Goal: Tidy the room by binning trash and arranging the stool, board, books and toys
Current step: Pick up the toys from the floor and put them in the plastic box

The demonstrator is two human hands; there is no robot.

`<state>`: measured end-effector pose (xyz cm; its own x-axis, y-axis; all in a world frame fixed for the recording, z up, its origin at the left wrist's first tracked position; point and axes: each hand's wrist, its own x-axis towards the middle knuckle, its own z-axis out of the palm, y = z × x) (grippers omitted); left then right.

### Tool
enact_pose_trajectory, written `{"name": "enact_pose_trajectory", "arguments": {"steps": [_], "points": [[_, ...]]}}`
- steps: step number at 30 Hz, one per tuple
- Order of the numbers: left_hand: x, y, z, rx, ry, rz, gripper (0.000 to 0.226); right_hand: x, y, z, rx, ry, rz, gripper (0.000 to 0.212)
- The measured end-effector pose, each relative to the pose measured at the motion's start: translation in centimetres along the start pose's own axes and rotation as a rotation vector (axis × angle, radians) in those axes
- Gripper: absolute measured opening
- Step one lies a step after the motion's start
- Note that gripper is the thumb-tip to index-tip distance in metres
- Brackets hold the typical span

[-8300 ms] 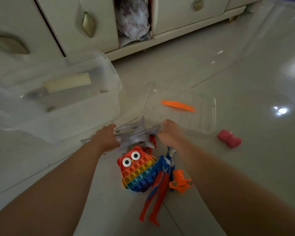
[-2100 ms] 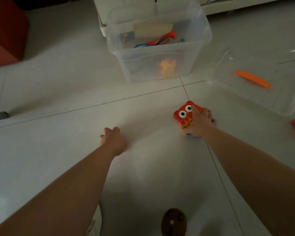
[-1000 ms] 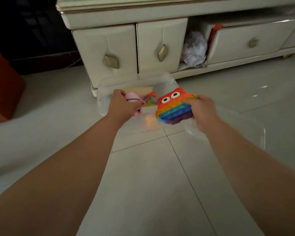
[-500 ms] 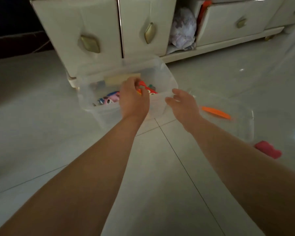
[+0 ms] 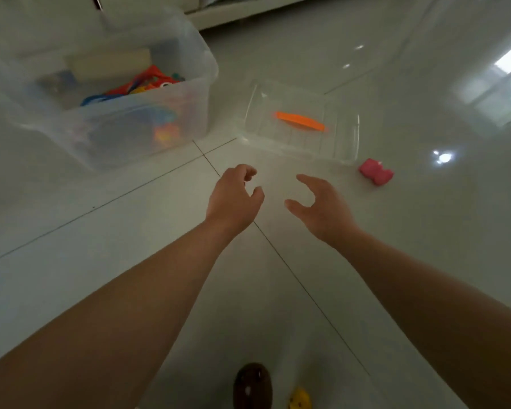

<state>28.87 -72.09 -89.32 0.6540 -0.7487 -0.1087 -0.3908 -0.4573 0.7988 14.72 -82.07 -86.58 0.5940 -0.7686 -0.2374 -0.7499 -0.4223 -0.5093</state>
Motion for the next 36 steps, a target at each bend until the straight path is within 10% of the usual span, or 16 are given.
{"name": "enact_pose_trajectory", "arguments": {"steps": [22,36], "points": [[-22.0,-3.9,4.3,0.573,-0.773,-0.262,0.074,-20.0,8.3,8.1,-0.129,-0.336,-0.069,0.069],[-19.8,-4.2,3.4,0.605,-0.72,-0.226,0.062,-22.2,8.2,11.1,-0.181,-0.472,-0.06,0.059]]}}
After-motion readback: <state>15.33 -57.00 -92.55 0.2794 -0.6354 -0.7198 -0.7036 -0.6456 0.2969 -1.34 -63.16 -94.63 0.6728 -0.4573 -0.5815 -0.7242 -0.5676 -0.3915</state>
